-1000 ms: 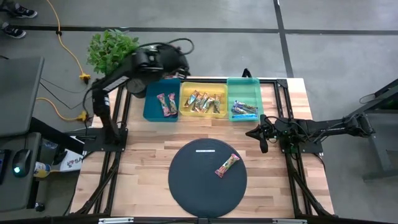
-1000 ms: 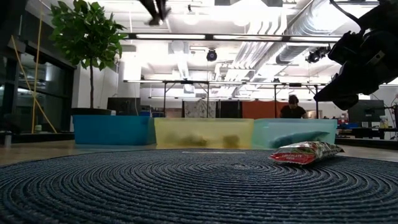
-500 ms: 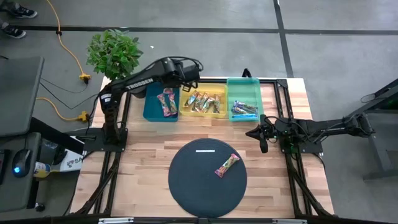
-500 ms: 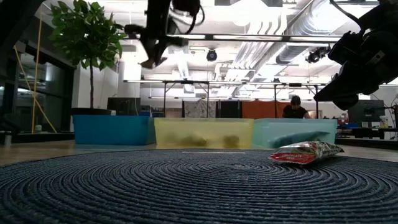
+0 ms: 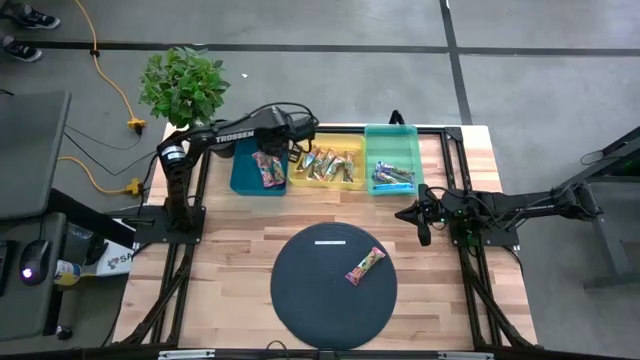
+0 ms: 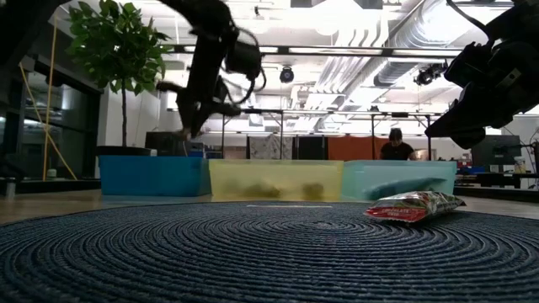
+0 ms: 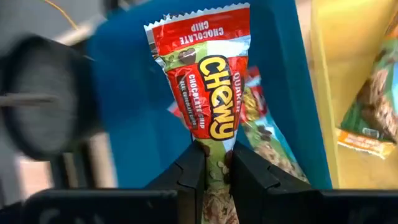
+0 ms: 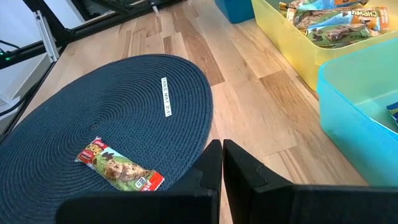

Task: Pick and place Granola Bars by type
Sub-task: Put the red granola bar into the blue bin

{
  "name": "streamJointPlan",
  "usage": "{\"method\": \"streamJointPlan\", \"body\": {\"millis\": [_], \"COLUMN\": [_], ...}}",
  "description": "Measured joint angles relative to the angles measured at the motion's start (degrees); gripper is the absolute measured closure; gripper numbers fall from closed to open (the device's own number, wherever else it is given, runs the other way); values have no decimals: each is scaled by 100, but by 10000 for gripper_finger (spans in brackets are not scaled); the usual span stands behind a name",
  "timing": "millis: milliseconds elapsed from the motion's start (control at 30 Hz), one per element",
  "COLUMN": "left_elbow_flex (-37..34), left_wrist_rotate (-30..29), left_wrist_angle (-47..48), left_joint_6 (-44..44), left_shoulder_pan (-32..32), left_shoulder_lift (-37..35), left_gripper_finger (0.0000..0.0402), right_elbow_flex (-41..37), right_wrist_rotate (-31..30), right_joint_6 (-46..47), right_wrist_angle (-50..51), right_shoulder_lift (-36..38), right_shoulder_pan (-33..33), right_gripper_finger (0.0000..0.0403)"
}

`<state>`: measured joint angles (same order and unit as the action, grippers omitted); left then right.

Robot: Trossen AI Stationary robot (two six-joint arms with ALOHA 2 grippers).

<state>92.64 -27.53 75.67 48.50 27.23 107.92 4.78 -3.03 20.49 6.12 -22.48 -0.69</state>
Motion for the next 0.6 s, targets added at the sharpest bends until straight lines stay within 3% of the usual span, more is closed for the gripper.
{"method": "streamJointPlan", "body": {"millis": [133,300,600], "left_elbow_flex": [-540,-988,-1205], "left_wrist_rotate": [556,805,1171], "left_wrist_angle": [-598,-999,-1332], "left_joint_6": [-184,-219,-328], "left_shoulder_pan": [167,292,391], "left_shoulder_lift": [0,0,0], "left_gripper_finger": [339,302,260], "right_elbow_flex": [0,0,0], "right_wrist_rotate": [0,0,0], "right_joint_6": [0,0,0], "right_wrist_angle": [1,1,1], "right_shoulder_lift": [0,0,0], "right_shoulder_pan": [0,2,1], "right_gripper_finger": [402,402,402]}}
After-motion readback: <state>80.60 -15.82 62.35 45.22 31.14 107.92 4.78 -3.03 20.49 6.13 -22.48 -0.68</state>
